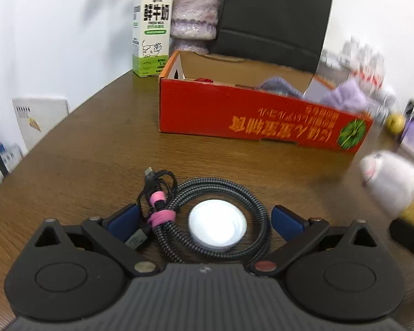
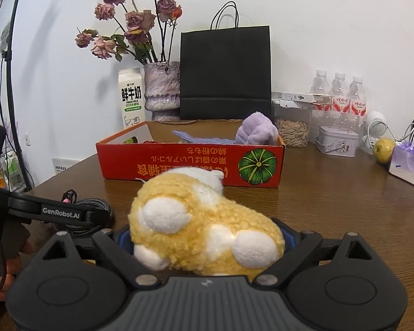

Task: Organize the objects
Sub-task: 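Lower the left gripper onto the black cable coil and close it while the right gripper holds the plush, then lift the cable coil with the left gripper while the right gripper carries the plush toward the box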

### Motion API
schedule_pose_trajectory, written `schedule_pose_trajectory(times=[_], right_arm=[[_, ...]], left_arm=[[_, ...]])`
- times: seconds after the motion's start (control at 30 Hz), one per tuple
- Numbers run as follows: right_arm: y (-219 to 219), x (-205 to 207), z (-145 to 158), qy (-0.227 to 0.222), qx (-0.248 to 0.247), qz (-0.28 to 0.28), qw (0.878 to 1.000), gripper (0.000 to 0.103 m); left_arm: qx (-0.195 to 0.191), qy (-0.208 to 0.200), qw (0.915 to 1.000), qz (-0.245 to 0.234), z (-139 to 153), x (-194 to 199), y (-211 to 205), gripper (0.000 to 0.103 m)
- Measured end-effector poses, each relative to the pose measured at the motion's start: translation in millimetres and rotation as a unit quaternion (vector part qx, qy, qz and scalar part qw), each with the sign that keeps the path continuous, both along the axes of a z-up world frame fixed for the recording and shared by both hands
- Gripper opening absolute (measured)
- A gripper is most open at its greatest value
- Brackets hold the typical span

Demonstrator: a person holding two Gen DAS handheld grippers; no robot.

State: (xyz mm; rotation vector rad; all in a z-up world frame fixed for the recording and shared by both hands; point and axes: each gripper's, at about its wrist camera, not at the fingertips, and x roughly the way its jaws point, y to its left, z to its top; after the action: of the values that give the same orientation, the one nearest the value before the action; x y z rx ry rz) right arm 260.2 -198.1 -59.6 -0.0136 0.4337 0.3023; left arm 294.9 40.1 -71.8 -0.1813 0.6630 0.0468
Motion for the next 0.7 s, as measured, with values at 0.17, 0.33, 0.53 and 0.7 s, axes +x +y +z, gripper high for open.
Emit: schedule_pose_trajectory(times=[0.17, 0.33, 0.53, 0.7], right_arm=[[1, -1, 0, -0.002, -0.001, 0.002, 1.000, 0.093], [1, -1, 0, -0.002, -0.001, 0.001, 1.000, 0.093], [1, -1, 0, -0.002, -0.001, 0.001, 1.000, 0.093], [1, -1, 0, -0.003, -0.001, 0.001, 1.000, 0.093]], left_arm=[[0.031, 0.007, 0.9994, -0.015, -1, 2, -15, 0.103], [0.040, 0.011, 0.9990, -0.013, -2, 3, -19, 0.103], [0.037, 0.005, 0.9992, -0.012, -1, -1, -18, 0.096], [0.032, -0.010, 0.9994, -0.011, 1, -8, -17, 0.087]])
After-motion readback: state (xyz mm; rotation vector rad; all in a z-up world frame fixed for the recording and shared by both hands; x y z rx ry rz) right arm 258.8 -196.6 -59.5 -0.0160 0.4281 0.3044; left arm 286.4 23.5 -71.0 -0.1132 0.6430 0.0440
